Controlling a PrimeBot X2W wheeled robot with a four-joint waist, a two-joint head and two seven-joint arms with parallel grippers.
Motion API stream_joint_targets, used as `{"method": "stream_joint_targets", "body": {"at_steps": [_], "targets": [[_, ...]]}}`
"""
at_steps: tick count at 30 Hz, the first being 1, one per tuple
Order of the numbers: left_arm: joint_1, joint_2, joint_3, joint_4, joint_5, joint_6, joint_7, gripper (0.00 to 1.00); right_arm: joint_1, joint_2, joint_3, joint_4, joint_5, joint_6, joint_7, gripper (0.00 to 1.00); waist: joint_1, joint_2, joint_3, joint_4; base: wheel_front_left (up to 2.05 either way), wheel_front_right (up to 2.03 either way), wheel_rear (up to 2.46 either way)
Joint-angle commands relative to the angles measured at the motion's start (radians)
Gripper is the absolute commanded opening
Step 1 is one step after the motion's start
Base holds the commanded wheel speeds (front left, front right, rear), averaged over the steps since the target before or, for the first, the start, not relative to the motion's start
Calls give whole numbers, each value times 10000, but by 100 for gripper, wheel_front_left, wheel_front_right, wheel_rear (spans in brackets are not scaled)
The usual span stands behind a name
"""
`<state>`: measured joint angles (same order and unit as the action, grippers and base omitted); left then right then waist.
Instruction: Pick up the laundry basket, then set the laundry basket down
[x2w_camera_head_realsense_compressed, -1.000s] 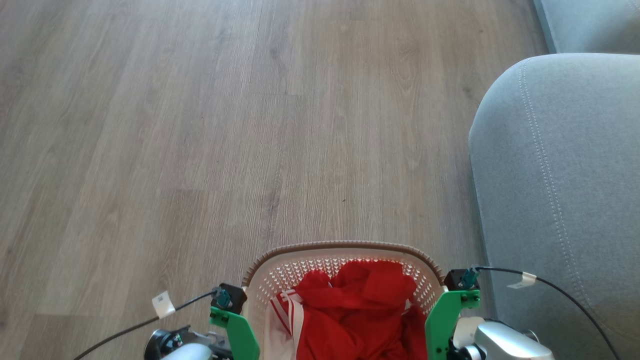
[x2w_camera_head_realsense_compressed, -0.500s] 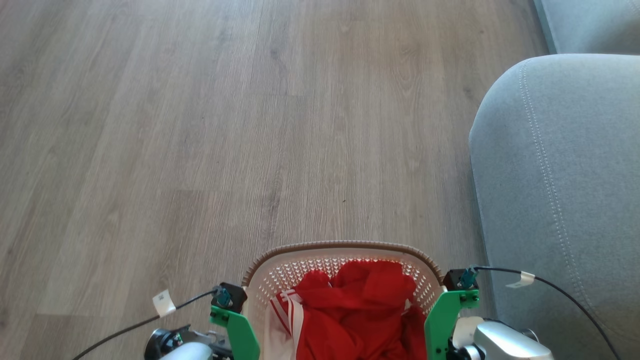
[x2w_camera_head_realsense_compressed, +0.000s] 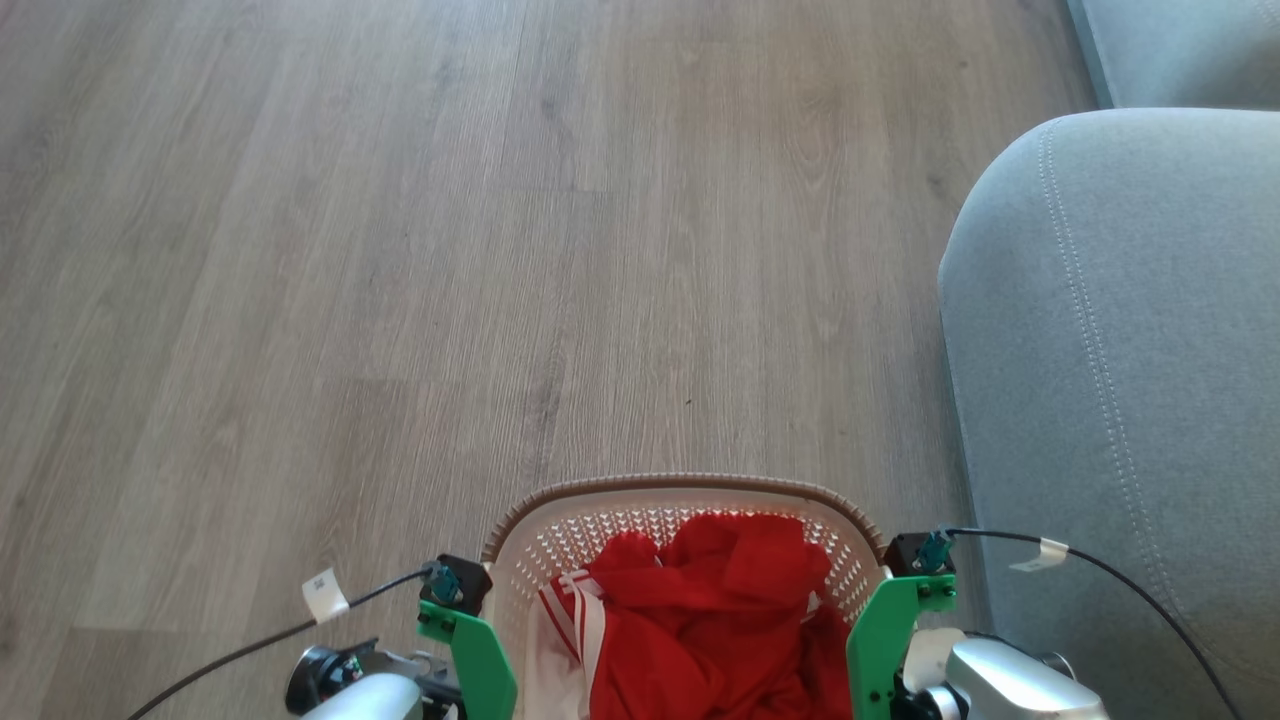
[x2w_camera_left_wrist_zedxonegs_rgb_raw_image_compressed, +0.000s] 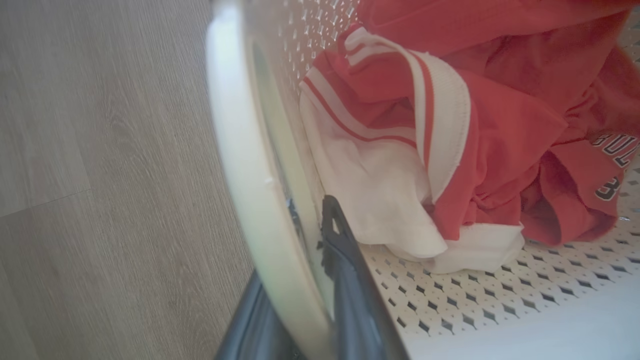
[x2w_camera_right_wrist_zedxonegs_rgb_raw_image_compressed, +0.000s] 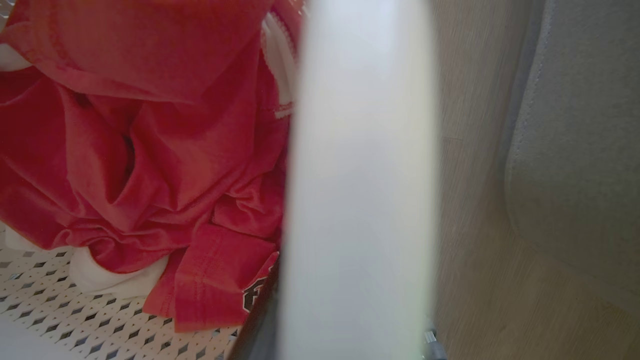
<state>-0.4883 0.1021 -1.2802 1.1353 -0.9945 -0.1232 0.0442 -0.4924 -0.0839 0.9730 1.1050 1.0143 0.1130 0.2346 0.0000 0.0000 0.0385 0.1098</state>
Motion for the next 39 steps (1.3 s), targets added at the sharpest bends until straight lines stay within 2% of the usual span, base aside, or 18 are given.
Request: {"method": "stream_joint_targets", "body": {"at_steps": [1, 28, 39], "targets": [[-603, 50, 45, -272, 113, -75, -91, 0, -435, 336, 265, -496, -174, 177, -123, 0, 0, 0, 6, 9, 0, 0, 0], [-666, 42, 36, -179, 83, -75, -209, 0, -448, 337, 210, -509, -173, 177, -95, 0, 0, 0, 46, 36, 0, 0, 0], [-1097, -116, 111, -106, 112, 47, -642, 0, -871, 280, 21, -365, -311, 177, -366, 0, 0, 0, 955, 43, 0, 0, 0]]}}
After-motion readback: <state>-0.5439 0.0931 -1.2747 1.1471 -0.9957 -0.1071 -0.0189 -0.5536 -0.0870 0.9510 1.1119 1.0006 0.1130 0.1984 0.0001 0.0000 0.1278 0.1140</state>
